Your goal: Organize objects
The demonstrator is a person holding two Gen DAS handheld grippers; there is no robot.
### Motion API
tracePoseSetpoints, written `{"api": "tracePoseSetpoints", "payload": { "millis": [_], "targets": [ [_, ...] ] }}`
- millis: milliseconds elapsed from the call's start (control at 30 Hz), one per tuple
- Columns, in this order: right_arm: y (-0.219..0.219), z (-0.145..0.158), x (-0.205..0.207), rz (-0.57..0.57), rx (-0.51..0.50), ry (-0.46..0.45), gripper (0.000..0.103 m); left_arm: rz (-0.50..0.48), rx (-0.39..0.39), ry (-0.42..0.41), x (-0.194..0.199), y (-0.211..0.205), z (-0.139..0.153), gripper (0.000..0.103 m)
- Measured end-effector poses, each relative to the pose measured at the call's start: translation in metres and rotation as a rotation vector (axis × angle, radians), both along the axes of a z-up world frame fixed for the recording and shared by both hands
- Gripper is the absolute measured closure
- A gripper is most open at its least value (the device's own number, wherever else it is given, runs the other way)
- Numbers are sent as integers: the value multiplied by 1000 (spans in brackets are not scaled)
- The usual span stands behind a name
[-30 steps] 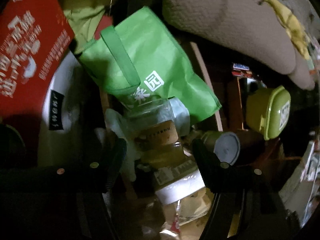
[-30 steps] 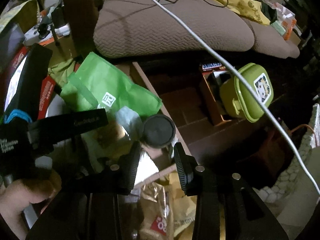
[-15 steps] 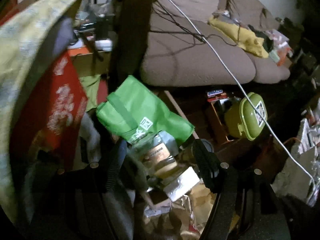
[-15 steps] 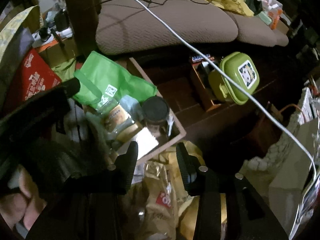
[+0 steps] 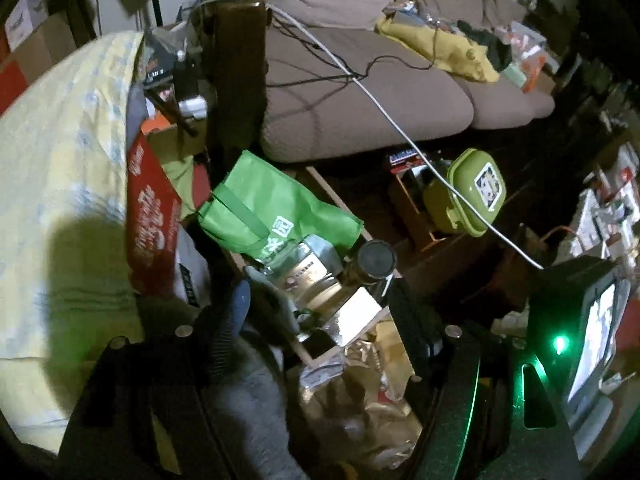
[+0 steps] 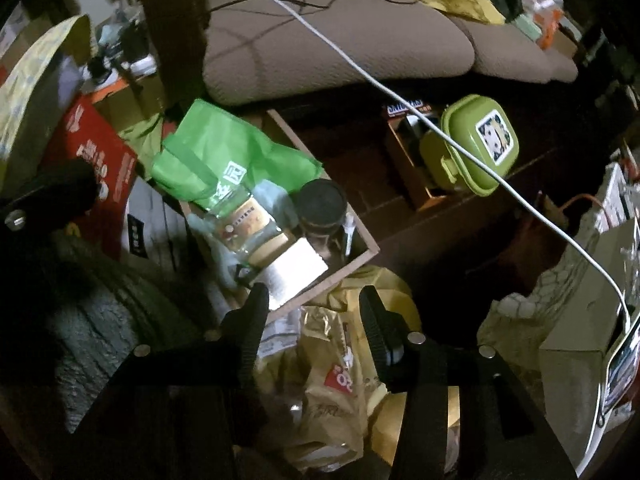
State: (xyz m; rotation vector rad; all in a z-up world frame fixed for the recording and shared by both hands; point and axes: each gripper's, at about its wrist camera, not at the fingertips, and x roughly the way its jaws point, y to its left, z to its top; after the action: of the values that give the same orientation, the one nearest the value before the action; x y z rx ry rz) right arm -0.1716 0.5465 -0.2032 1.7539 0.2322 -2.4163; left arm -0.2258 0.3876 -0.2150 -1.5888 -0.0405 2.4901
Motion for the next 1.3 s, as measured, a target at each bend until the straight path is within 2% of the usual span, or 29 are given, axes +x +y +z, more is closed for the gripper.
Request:
{"api": "tracePoseSetpoints", "payload": {
  "millis": [67,100,167,267,400,600,700,833,1300],
  "targets": [
    [4,5,-1,-14,-19,3,54,-27,-42,12,6,4,13,18],
    [6,10,-2,-19,-32,8,53,-33,-70,44,10,5,22,16],
    [9,18,-2,-24,-56,23,47,-24,-130,105,18,5,41,0],
    [14,30,-5,-29,-65,55,40,-27,-147,114,19,2,57,0],
    [20,39,-4,-24,-60,81,38,-49,-164,44,16,0,60,0],
    [20,51,2,10,-51,121,25,-27,-161,0,12,-1,64,0],
    [18,47,2,27,-18,116,25,-37,-177,3,13,2,68,0],
    [17,46,2,24,-38,97,24,-54,-204,-2,16,5,71,0],
    [18,63,4,-8,-80,129,23,-46,-205,-21,14,2,68,0]
  ]
}}
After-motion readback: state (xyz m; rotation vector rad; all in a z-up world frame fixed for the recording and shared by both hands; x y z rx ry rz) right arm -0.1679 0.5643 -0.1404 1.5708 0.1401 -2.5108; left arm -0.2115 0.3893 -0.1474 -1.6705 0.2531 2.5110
